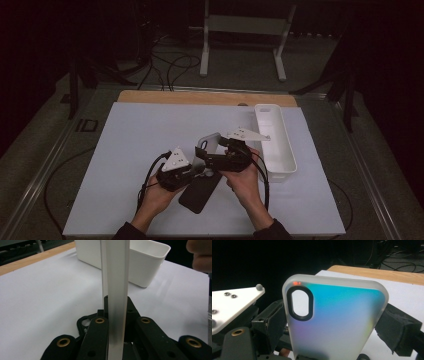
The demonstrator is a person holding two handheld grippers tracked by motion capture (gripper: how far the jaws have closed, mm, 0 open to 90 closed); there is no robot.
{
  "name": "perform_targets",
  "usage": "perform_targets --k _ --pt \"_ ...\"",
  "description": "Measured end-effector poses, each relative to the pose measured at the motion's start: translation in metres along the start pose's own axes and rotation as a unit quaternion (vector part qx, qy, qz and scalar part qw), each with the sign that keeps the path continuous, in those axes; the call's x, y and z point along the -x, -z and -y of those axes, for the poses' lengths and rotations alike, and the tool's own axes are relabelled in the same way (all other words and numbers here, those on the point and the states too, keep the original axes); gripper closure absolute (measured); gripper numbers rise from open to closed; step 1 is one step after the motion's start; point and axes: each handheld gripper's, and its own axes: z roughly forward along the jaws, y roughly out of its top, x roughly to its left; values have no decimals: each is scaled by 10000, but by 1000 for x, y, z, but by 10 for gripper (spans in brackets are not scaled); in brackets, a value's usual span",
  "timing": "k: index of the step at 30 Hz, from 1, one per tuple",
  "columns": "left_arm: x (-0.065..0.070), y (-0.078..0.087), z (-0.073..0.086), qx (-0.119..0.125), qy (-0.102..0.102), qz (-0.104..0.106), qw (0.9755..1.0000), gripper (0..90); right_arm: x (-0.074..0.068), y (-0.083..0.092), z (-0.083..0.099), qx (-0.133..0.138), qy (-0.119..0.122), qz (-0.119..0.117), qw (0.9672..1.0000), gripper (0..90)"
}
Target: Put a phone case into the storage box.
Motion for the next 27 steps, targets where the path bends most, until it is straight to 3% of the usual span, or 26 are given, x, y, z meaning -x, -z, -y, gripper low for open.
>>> perform_targets --k 5,9,11,13,19,22,27 --pt "1 -2 0 -50 -8 42 10000 854 1 -2 0 -10 -48 38 10000 162" --pt "3 -4 0 -115 -124 92 9998 824 -3 -3 1 -28 130 97 9999 170" --pt "4 -5 0 -140 -137 135 9997 728 -4 -3 0 -48 175 17 9998 171" --pt "3 -5 0 -185 -116 145 9997 574 -5 -3 0 -13 195 41 9998 172" --pt "-2 0 -1 -158 46 -65 9998 272 -2 0 -2 28 234 111 9997 171" --pt "-6 5 0 -119 162 -225 9995 150 1 2 -3 56 218 169 9996 171" --pt "-15 15 4 -28 280 -427 9987 36 5 4 -4 116 185 257 9994 171"
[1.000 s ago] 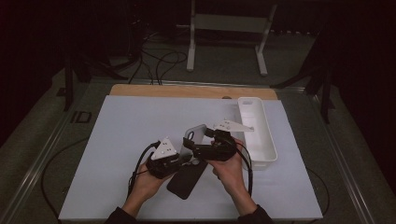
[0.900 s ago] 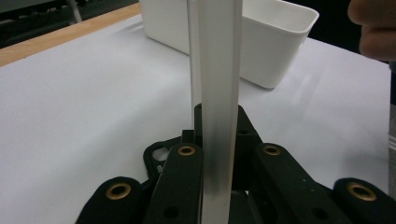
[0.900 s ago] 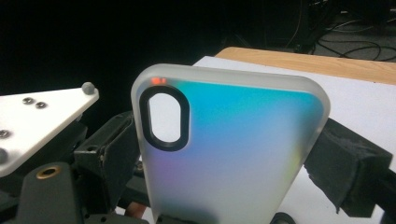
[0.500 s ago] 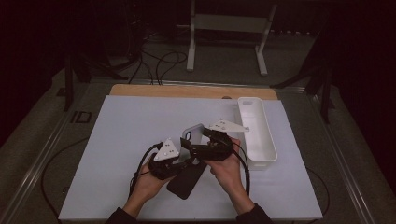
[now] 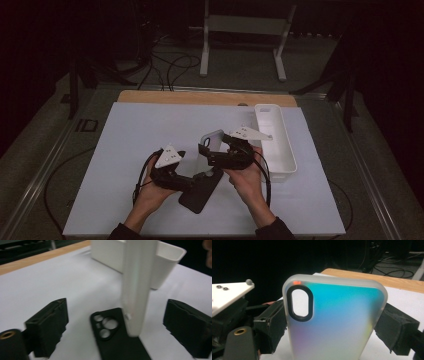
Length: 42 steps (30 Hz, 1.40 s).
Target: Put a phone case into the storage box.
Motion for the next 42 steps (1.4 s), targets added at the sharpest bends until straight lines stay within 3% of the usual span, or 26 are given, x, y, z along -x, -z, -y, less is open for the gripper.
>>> perform_targets --k 3,6,13,19,22,28,35,42 --pt "-6 7 4 132 38 -62 9999 3 2 1 -1 17 -19 13 10000 171" --pt "-10 14 8 202 -42 -294 9994 2 2 2 -1 10 24 39 10000 171" --pt "-26 34 20 364 16 -660 9972 2 6 3 -3 24 91 80 9999 171" --pt "-37 54 34 601 104 -824 9947 2 9 4 -6 29 158 139 9998 171" --pt "-39 63 41 690 54 -900 9935 2 10 5 -8 29 200 162 9997 171" --pt "-44 75 58 647 3 -1188 9908 2 13 7 -13 58 293 231 9993 171" --pt "-48 85 77 658 102 -1257 9898 2 24 11 -20 149 264 285 9991 171" --pt "-52 89 86 768 194 -1331 9879 2 36 10 -25 126 289 466 9984 171"
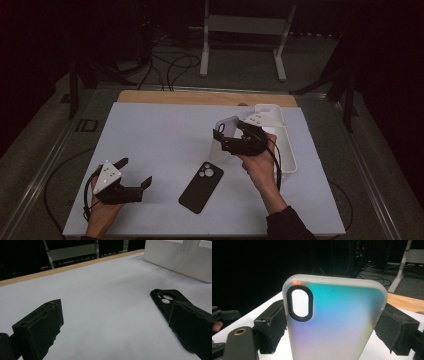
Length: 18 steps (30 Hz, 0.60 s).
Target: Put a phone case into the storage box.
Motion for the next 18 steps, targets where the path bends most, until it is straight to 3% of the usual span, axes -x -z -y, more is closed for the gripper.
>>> perform_targets --k 13,18 --pt "-1 1 3 119 11 -200 9997 2 19 -1 -22 102 58 300 9995 170" --pt "-3 3 4 205 157 -282 9993 3 28 -8 -28 132 101 329 9993 170"
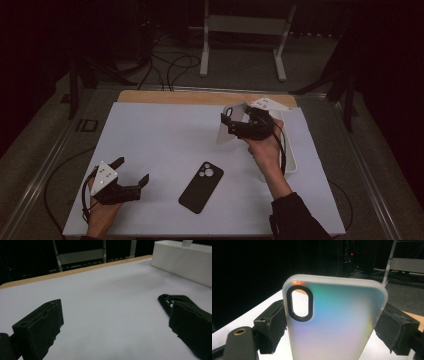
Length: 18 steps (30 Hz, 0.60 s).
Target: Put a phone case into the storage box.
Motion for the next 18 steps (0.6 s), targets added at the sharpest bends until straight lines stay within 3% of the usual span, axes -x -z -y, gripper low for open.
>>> perform_targets --k 3,13,18 --pt "-2 1 0 19 59 -19 10000 3 5 -5 -4 -15 -77 -27 10000 170" --pt "0 0 0 -20 9 -27 10000 3 18 -18 -13 -75 67 220 9997 169" --pt "-2 1 0 21 79 -6 10000 3 28 -23 -14 -50 156 401 9991 170"
